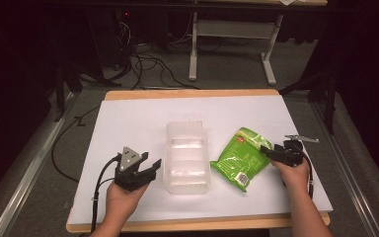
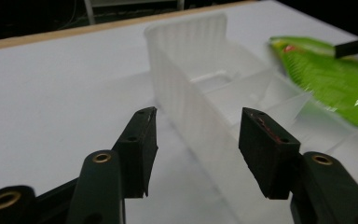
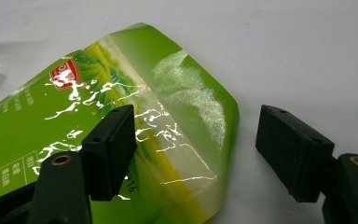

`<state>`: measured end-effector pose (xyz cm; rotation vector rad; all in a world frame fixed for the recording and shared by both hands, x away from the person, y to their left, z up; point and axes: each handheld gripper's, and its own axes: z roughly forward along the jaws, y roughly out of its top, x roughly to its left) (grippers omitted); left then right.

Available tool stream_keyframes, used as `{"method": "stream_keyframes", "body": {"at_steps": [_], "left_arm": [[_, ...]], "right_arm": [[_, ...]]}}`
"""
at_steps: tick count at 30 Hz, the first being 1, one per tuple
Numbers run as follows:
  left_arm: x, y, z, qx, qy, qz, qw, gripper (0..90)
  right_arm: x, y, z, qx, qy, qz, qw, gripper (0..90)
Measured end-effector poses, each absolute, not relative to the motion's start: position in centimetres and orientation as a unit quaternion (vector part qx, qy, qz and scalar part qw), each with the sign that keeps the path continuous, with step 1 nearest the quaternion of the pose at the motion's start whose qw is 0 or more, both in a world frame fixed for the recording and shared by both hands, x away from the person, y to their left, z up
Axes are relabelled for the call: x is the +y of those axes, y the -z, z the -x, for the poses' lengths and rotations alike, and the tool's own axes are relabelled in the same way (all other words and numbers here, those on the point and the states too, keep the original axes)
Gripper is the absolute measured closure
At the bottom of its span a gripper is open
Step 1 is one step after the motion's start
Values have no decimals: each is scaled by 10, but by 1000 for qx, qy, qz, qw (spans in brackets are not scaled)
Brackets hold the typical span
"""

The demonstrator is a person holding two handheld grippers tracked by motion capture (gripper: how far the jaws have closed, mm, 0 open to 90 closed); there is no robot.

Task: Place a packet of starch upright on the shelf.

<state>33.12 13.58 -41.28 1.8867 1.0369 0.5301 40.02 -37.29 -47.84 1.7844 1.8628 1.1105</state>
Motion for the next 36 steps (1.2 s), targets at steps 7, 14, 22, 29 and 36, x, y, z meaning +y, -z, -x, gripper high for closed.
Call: {"method": "stream_keyframes", "body": {"at_steps": [7, 14, 22, 29, 36], "left_arm": [[148, 442, -338, 423, -234, -781, 395, 448], [158, 448, -344, 446, -218, -772, 398, 434], [162, 446, -342, 446, -206, -769, 409, 435], [158, 447, -342, 440, -205, -774, 407, 435], [158, 446, -341, 438, -207, -772, 412, 435]], "right_arm": [[-375, 480, -400, 648, -407, -626, 149, 269], [-374, 483, -400, 637, -454, -617, 90, 336], [-372, 484, -399, 647, -457, -607, 63, 568], [-373, 477, -395, 643, -475, -596, 74, 784], [-362, 457, -382, 651, -507, -555, 103, 860]]}}
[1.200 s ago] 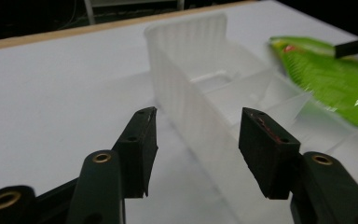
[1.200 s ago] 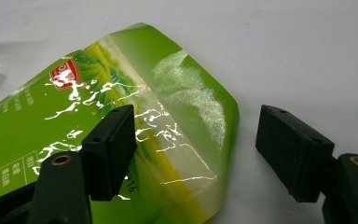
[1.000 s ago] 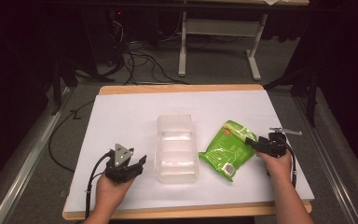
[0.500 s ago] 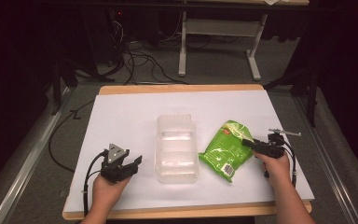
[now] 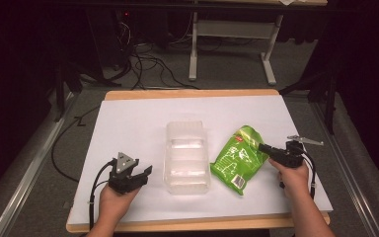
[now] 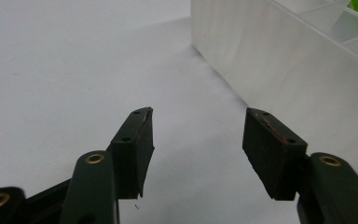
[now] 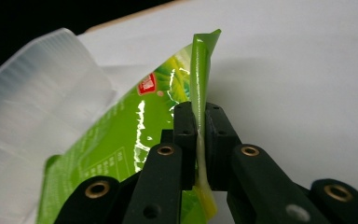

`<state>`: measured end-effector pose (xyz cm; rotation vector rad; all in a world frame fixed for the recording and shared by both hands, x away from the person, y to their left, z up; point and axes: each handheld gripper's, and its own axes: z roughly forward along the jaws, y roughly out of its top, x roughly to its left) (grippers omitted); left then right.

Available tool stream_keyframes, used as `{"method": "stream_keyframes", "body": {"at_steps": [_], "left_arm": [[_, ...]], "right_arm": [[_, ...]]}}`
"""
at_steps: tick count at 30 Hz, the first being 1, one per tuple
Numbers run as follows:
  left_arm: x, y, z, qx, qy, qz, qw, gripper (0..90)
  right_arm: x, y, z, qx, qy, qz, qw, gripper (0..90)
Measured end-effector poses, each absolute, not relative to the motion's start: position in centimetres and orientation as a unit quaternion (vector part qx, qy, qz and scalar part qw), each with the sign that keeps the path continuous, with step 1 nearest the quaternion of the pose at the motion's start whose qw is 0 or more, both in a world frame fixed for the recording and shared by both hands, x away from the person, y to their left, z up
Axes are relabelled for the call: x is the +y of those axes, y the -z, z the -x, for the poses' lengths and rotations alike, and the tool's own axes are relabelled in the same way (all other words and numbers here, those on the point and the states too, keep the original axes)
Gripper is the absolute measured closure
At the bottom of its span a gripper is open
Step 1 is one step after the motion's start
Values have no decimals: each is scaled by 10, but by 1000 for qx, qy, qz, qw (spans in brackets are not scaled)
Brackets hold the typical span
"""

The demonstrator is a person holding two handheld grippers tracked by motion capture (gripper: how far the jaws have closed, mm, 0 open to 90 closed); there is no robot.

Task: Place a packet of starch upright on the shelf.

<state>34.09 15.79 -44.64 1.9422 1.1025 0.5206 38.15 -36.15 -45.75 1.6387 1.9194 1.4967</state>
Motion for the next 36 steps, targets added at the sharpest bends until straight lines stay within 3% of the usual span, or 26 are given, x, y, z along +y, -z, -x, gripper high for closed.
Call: {"method": "stream_keyframes", "body": {"at_steps": [12, 26, 36], "left_arm": [[157, 445, -339, 438, -203, -770, 417, 436], [154, 445, -338, 438, -199, -770, 419, 437], [155, 444, -337, 439, -199, -767, 425, 437]], "right_arm": [[-343, 421, -358, 650, -548, -503, 155, 884], [-297, 368, -338, 640, -587, -424, 258, 893], [-282, 373, -337, 650, -568, -417, 285, 887]]}}
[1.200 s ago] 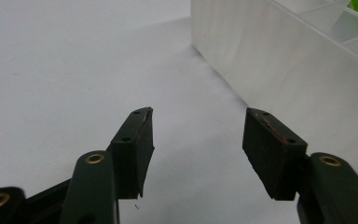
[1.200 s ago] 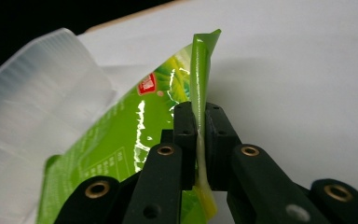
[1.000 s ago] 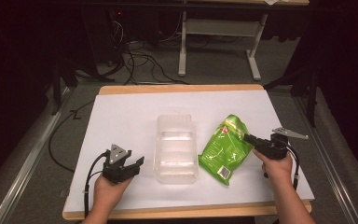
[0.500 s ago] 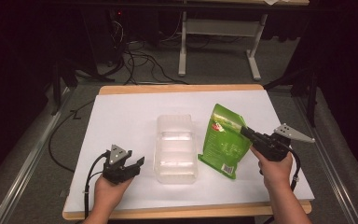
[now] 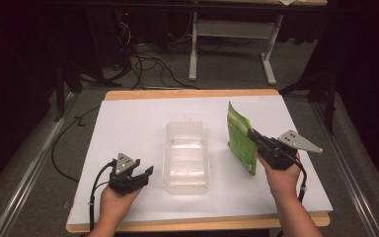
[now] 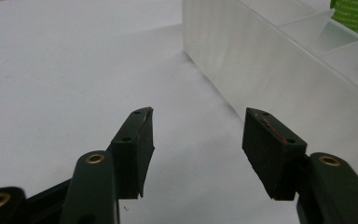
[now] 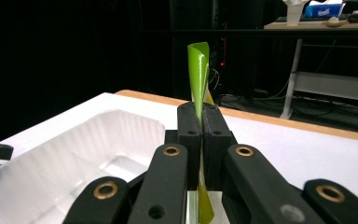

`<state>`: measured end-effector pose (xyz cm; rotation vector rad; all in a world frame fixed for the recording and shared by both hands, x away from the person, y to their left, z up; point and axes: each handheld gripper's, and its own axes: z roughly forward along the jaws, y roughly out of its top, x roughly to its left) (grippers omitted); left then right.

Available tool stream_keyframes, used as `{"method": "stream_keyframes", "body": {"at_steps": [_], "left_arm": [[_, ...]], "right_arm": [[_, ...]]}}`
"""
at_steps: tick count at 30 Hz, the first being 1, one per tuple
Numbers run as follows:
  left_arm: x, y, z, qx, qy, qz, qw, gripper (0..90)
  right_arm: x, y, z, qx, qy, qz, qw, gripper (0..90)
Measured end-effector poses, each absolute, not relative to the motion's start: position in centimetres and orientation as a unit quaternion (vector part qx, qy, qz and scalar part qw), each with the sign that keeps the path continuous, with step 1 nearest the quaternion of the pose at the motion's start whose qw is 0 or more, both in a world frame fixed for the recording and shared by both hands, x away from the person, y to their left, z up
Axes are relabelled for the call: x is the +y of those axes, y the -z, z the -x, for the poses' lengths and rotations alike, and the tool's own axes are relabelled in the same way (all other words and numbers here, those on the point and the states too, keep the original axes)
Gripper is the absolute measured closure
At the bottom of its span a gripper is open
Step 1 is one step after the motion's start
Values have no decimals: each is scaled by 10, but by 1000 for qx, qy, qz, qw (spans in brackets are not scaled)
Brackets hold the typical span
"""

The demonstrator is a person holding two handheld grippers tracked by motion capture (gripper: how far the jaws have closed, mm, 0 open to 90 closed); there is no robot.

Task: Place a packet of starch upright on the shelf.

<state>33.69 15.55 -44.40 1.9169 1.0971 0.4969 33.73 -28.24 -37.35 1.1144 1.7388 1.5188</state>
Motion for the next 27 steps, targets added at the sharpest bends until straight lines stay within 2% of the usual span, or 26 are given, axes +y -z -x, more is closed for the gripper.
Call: {"method": "stream_keyframes", "body": {"at_steps": [14, 18, 19, 21, 27], "left_arm": [[156, 443, -336, 436, -198, -767, 426, 439], [154, 444, -337, 435, -200, -771, 421, 439], [154, 444, -336, 434, -198, -771, 421, 438], [154, 444, -336, 432, -200, -772, 422, 438], [154, 444, -335, 430, -199, -773, 422, 438]], "right_arm": [[-291, 376, -323, 639, -579, -421, 281, 873], [-293, 378, -319, 638, -568, -429, 295, 816], [-293, 380, -317, 636, -567, -433, 295, 754], [-291, 382, -318, 638, -563, -437, 293, 695], [-274, 394, -322, 676, -527, -431, 282, 651]]}}
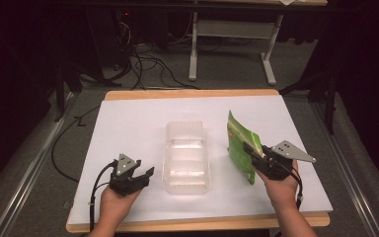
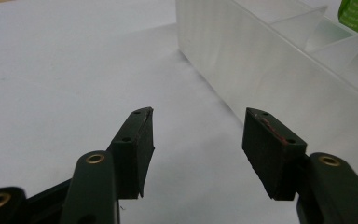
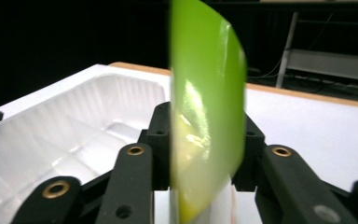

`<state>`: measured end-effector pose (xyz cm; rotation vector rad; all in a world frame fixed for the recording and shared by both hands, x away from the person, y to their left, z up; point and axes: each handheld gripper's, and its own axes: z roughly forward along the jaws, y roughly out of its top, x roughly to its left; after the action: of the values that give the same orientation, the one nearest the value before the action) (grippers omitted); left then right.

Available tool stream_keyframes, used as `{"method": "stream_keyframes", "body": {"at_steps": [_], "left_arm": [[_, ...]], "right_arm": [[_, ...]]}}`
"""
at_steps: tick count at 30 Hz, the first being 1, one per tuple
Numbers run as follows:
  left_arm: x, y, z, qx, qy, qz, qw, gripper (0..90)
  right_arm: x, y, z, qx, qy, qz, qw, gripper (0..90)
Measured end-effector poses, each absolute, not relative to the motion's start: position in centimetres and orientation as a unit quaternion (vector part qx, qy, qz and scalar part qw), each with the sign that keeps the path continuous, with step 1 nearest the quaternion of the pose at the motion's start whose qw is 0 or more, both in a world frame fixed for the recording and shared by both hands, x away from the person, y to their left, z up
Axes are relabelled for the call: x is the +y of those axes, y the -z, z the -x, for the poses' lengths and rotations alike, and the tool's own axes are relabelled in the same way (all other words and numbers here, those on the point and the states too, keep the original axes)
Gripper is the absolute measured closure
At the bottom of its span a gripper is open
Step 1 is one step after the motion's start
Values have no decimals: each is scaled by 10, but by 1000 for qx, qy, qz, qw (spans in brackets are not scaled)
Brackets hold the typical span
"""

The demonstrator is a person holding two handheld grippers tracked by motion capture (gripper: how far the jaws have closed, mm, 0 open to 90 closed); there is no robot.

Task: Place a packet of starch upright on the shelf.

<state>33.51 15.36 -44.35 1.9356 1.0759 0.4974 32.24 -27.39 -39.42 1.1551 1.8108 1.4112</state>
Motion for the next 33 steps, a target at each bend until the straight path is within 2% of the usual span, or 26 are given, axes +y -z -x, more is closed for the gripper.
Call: {"method": "stream_keyframes", "body": {"at_steps": [10, 24, 29, 33], "left_arm": [[152, 444, -335, 426, -198, -776, 421, 438], [149, 445, -334, 425, -192, -776, 425, 438], [139, 444, -330, 413, -185, -781, 431, 441], [131, 444, -327, 401, -183, -788, 430, 439]], "right_arm": [[-271, 400, -324, 687, -521, -430, 268, 627], [-272, 408, -328, 699, -507, -437, 251, 645], [-282, 411, -331, 690, -513, -452, 236, 667], [-286, 412, -331, 688, -515, -457, 230, 743]]}}
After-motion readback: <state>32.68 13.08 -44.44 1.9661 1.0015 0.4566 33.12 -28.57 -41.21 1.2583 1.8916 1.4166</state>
